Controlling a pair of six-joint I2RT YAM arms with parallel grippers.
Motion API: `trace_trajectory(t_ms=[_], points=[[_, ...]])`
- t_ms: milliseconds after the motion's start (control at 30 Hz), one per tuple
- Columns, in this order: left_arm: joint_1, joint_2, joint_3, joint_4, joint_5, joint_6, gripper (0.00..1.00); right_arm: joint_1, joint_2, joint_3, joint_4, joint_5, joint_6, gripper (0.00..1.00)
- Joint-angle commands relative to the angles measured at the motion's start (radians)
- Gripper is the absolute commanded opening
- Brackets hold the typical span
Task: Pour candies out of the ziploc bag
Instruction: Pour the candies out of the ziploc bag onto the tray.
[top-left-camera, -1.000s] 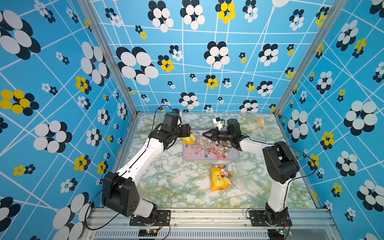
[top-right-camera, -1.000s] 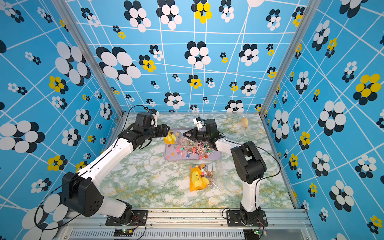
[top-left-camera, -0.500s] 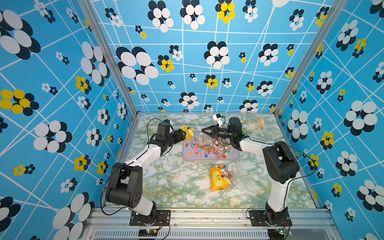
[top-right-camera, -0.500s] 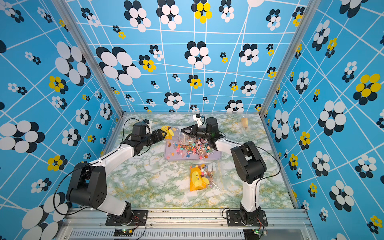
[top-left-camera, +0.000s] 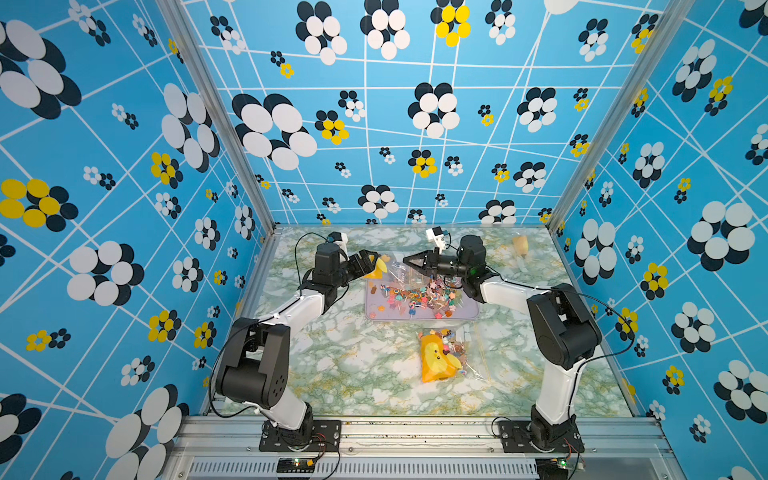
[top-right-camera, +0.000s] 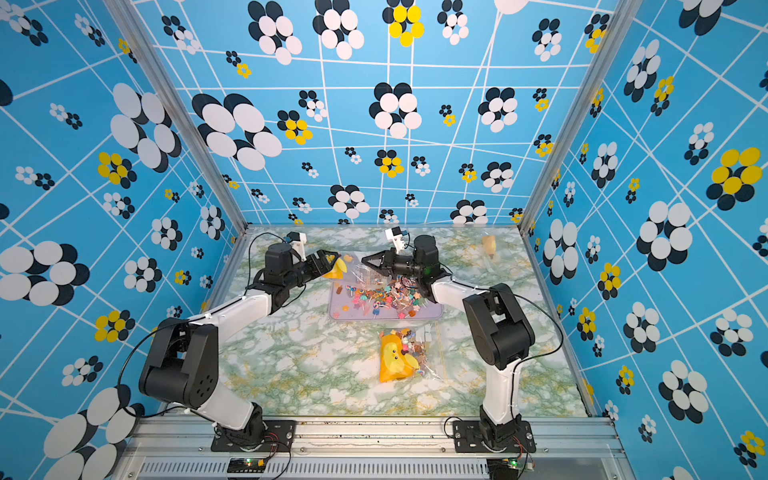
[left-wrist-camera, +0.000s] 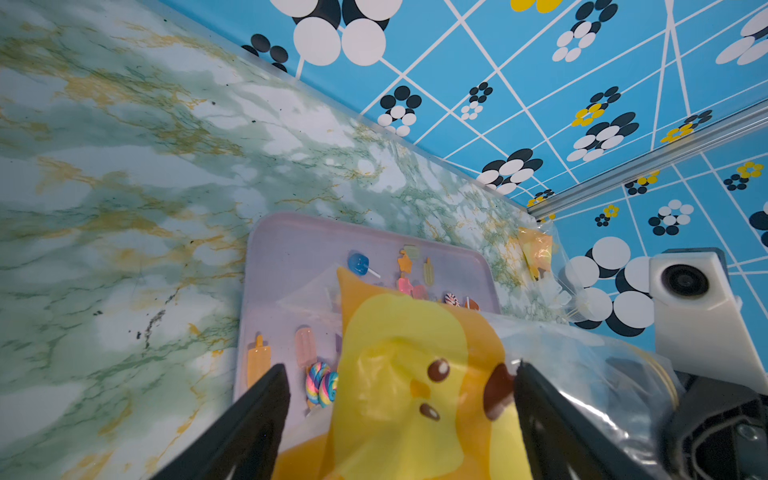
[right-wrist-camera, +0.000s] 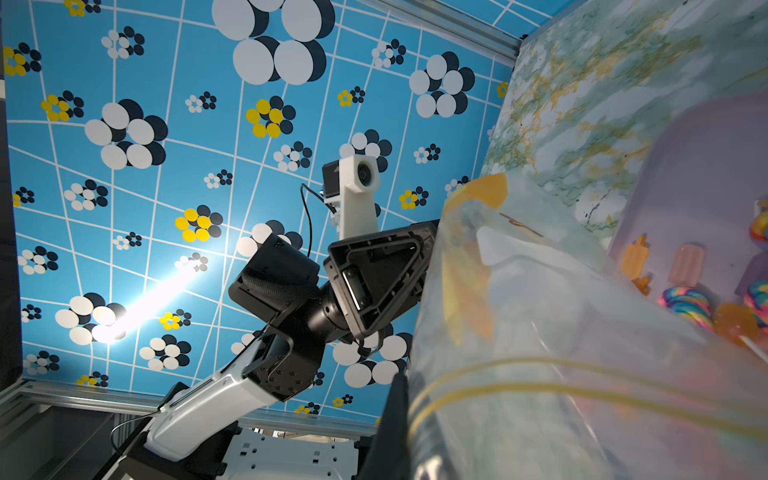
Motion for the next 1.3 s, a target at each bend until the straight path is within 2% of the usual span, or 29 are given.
trace_trajectory(t_ms=[0, 100, 267, 400, 900, 1067, 1267], points=[[0.002, 0.021, -0.016, 0.066, 0.038, 0.009, 0.84, 0.007, -0.033, -0.01, 0.081, -0.036, 0.04, 0.0], [0.002, 0.033, -0.012, 0.093, 0.076, -0.005, 0.71, 0.007, -0.031, -0.008, 0.084, -0.04, 0.044, 0.0], [-0.001, 0.023, -0.011, 0.083, 0.06, -0.008, 0.24, 0.006, -0.025, -0.004, 0.088, -0.036, 0.044, 0.0], [-0.001, 0.0, -0.007, 0.054, 0.05, 0.014, 0.01, 0.006, -0.019, 0.003, 0.083, -0.039, 0.041, 0.0], [-0.009, -0.194, 0.059, -0.097, -0.023, 0.123, 0.0, -0.001, 0.088, 0.017, 0.086, -0.045, 0.031, 0.0], [-0.056, -0.242, 0.121, -0.197, -0.067, 0.208, 0.0, 0.0, 0.154, 0.016, 0.112, -0.036, 0.046, 0.0], [-0.113, -0.248, 0.156, -0.231, -0.08, 0.238, 0.0, 0.008, 0.22, 0.017, 0.19, -0.036, 0.102, 0.0]])
